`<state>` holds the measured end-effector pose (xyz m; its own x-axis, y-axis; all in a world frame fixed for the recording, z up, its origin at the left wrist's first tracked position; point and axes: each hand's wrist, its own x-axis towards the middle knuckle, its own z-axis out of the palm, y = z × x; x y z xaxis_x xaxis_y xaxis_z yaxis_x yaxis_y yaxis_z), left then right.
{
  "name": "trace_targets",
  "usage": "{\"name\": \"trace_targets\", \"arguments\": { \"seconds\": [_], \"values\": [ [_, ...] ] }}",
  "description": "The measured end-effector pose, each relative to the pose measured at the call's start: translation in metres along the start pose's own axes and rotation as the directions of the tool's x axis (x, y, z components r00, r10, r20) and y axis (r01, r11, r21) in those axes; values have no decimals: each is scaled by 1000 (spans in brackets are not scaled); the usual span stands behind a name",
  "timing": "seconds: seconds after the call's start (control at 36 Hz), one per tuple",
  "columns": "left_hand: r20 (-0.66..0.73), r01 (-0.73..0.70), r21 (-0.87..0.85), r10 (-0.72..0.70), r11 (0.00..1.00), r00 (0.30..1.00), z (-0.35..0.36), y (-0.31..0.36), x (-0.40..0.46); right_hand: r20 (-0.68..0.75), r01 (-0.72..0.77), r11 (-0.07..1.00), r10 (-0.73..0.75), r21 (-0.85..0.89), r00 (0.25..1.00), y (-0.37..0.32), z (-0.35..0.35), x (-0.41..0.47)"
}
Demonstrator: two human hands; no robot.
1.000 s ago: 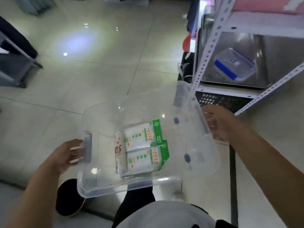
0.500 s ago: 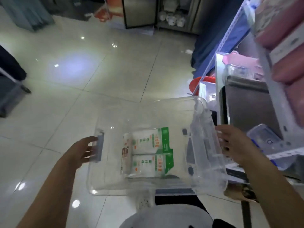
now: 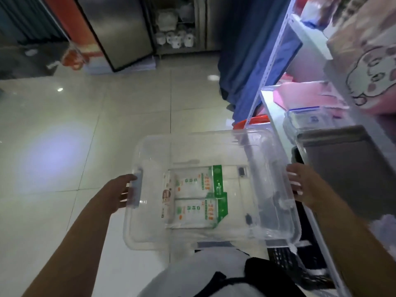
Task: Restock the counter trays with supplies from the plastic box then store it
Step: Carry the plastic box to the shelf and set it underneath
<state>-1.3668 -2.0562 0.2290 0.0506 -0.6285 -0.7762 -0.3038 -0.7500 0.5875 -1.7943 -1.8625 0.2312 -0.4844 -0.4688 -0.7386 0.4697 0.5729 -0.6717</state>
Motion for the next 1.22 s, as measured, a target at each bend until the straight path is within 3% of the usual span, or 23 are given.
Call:
{"name": "trace_targets", "arguments": {
  "seconds": [0.17, 0.33, 0.47, 0.61, 0.75, 0.86, 0.97, 1.08, 1.22],
  "values": [
    [82, -58, 96, 50, 994, 995, 26, 101, 76, -141, 1, 1000, 2, 26, 990, -45, 44, 43],
    [158, -17, 244, -22, 970, 987, 65, 177, 182, -305, 1, 992, 37, 125, 952, -49, 80, 86],
    [249, -32, 436, -87, 899, 965, 114, 235, 261, -459, -20, 959, 154, 283, 875, -32, 115, 118],
    [349, -102, 632, -165, 768, 922, 162, 279, 322, -566, -84, 863, 398, 499, 722, 2, 156, 133],
    [373, -212, 745, -132, 632, 918, 199, 289, 385, -589, -191, 778, 590, 599, 553, 41, 227, 144],
    [431, -343, 822, -102, 455, 897, 231, 275, 442, -465, -171, 596, 749, 785, 472, 95, 268, 161],
    [443, -398, 890, -216, 221, 870, 275, 259, 500, -369, -157, 486, 803, 860, 468, 133, 277, 193],
    [477, -461, 879, -265, 121, 838, 323, 229, 534, -372, -163, 498, 794, 852, 480, 178, 267, 240],
    [560, -568, 823, -203, 22, 803, 379, 167, 591, -451, -124, 565, 756, 816, 474, 248, 256, 313]
  ]
}}
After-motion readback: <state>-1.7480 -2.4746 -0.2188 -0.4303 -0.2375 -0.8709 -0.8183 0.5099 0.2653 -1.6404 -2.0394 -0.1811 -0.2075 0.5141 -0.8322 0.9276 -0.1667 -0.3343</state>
